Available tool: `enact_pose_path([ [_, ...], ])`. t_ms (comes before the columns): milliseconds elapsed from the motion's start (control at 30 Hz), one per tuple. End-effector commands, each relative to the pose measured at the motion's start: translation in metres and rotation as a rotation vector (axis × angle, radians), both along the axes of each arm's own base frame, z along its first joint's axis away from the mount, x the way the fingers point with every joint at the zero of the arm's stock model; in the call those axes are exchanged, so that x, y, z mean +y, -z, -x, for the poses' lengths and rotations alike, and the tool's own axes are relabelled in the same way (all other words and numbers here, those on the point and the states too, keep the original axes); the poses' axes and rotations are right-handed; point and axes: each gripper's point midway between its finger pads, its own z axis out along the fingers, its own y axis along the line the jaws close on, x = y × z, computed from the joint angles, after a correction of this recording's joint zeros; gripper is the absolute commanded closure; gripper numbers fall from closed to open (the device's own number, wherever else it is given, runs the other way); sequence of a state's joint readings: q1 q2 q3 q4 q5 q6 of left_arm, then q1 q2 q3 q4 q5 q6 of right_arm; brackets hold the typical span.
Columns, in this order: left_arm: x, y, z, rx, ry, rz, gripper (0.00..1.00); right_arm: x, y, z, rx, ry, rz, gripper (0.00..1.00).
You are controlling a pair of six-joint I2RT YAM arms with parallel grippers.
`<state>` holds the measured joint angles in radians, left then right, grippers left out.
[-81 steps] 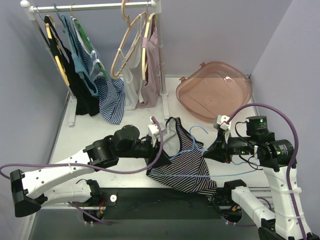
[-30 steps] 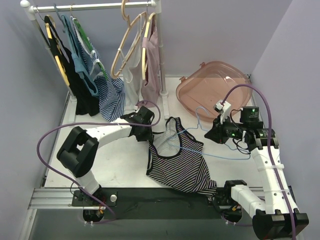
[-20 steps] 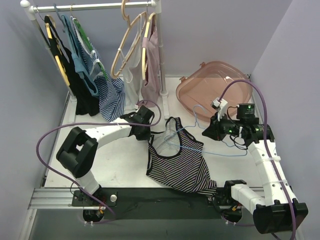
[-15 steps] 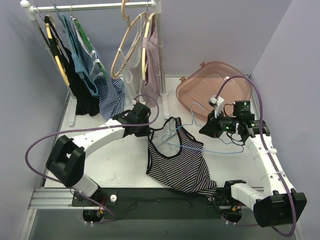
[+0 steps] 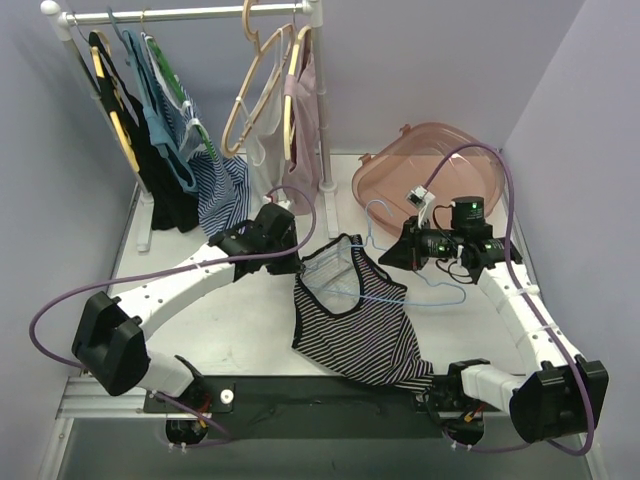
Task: Place the tank top on the hanger
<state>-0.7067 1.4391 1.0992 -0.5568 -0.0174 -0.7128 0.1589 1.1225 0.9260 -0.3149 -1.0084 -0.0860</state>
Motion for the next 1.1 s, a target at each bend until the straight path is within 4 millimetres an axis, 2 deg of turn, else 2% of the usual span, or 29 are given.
enact_pose_path([
  [0, -0.008, -0.06, -0.001, -0.107, 0.029, 0.088, 1.0, 0.015, -0.006, 0.004, 0.053, -0.025, -0.098, 1.0],
  [133, -0.007, -0.082, 0.004, -0.145, 0.037, 0.115, 1.0, 0.023, 0.001, 0.012, 0.102, -0.036, -0.133, 1.0],
  [200, -0.013, -0.089, 0.01, -0.153, 0.071, 0.126, 1.0, 0.03, 0.002, 0.019, 0.127, -0.054, -0.15, 1.0],
  [300, -0.026, -0.099, 0.025, -0.151, 0.143, 0.144, 1.0, 0.037, -0.006, 0.016, 0.132, -0.045, -0.19, 1.0],
  [333, -0.03, -0.102, 0.03, -0.148, 0.162, 0.152, 0.99, 0.039, -0.014, 0.009, 0.088, -0.043, -0.212, 1.0],
  [400, -0.033, -0.104, 0.038, -0.14, 0.188, 0.158, 0.95, 0.041, -0.02, 0.005, 0.093, -0.033, -0.235, 1.0],
  [567, -0.033, -0.12, 0.057, -0.144, 0.257, 0.224, 0.74, 0.046, -0.032, 0.003, 0.059, -0.065, -0.273, 1.0],
  [600, -0.029, -0.129, 0.06, -0.167, 0.268, 0.242, 0.61, 0.047, -0.034, 0.006, 0.055, -0.077, -0.279, 1.0],
  [667, -0.024, -0.14, 0.064, -0.21, 0.316, 0.249, 0.49, 0.047, -0.037, 0.01, 0.039, -0.089, -0.288, 1.0],
  [700, -0.015, -0.153, 0.064, -0.254, 0.318, 0.262, 0.38, 0.047, -0.041, 0.013, 0.029, -0.108, -0.297, 1.0],
  [767, -0.006, -0.166, 0.069, -0.321, 0.38, 0.257, 0.31, 0.047, -0.046, 0.019, -0.002, -0.128, -0.307, 1.0],
  [800, 0.003, -0.181, 0.072, -0.376, 0.393, 0.265, 0.26, 0.046, -0.049, 0.022, -0.013, -0.135, -0.309, 1.0],
  [833, 0.011, -0.185, 0.071, -0.422, 0.416, 0.237, 0.17, 0.046, -0.051, 0.024, -0.022, -0.145, -0.313, 1.0],
  [900, 0.023, -0.199, 0.078, -0.505, 0.446, 0.231, 0.1, 0.045, -0.056, 0.031, -0.047, -0.163, -0.32, 1.0],
  [967, 0.033, -0.2, 0.081, -0.561, 0.499, 0.189, 0.04, 0.044, -0.061, 0.037, -0.06, -0.187, -0.333, 1.0],
  [1067, 0.038, -0.196, 0.097, -0.596, 0.636, 0.162, 0.03, 0.044, -0.07, 0.047, -0.103, -0.223, -0.348, 1.0],
])
